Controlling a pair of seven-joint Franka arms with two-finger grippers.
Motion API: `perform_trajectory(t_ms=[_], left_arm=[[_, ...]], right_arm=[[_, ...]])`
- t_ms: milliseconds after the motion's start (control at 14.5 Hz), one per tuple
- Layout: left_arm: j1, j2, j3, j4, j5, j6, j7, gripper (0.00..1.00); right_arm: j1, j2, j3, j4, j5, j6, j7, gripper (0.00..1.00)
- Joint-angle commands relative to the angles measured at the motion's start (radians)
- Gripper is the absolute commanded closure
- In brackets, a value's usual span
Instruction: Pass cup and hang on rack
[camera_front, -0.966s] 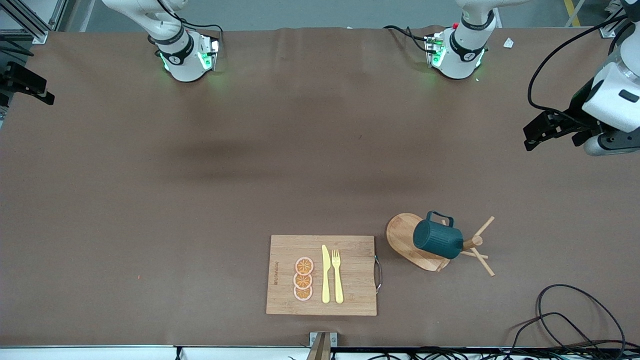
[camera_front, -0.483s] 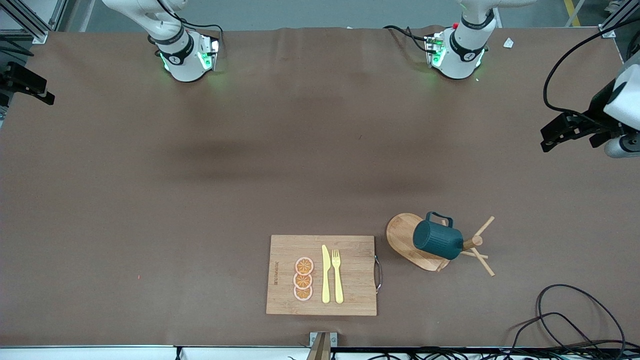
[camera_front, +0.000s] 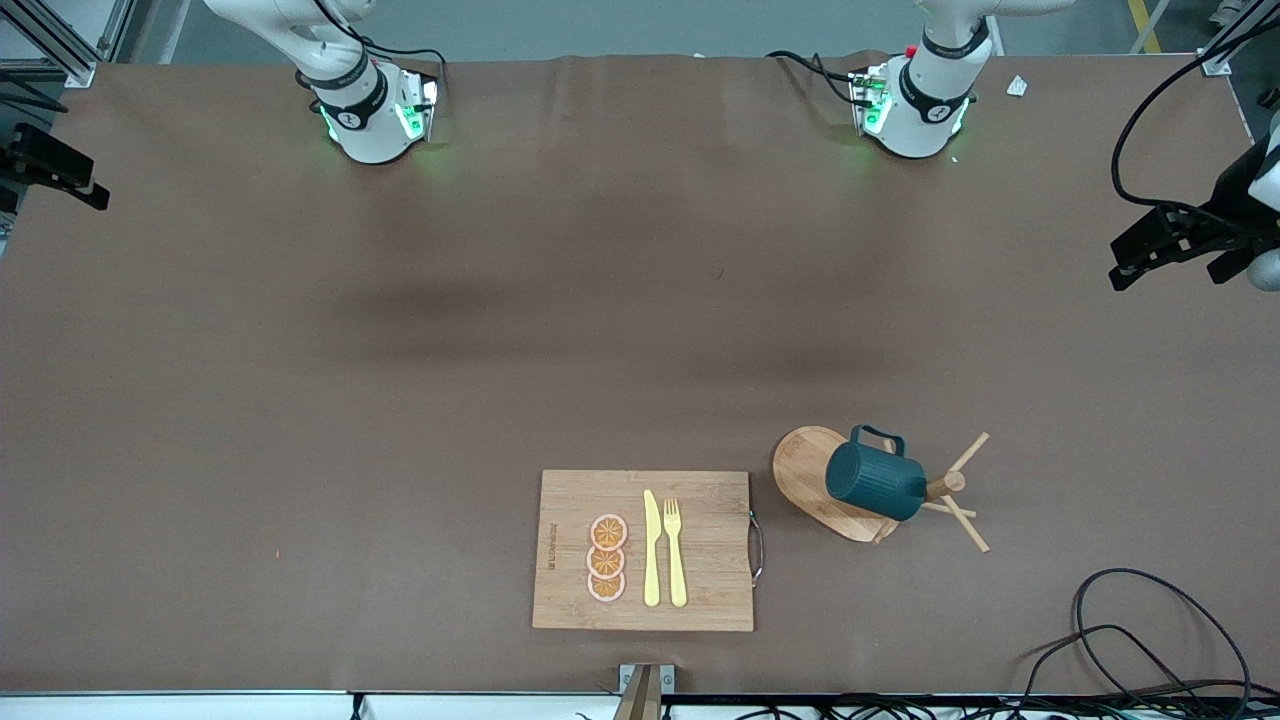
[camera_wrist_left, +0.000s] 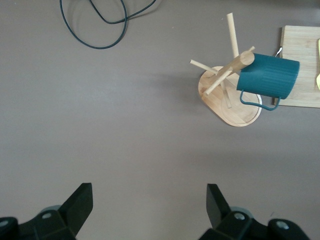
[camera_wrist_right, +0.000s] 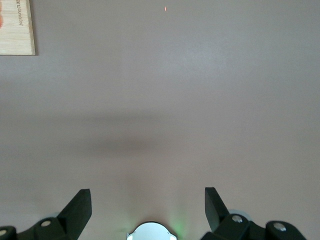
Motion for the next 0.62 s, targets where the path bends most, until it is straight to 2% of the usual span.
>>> perform_trajectory(t_ms=[0,345,552], left_arm=[[-0.019,-0.060,0.016,-0.035,-0.006,0.012,0.007,0.00],[-0.008,-0.077,0.013,-0.039,-0.018,-0.045,0.007,0.00],[0.010,-0.068,0.015,-0.035,-0.105,-0.039,0.004,0.00]], right_arm=[[-0.002,-0.011,0.002,-0.014,-0.011,0.009,-0.012,0.00],[-0.002,-0.011,0.002,-0.014,-0.011,0.004,-0.012,0.00],[-0.002,-0.011,0.002,-0.014,-0.011,0.004,-0.012,0.00]])
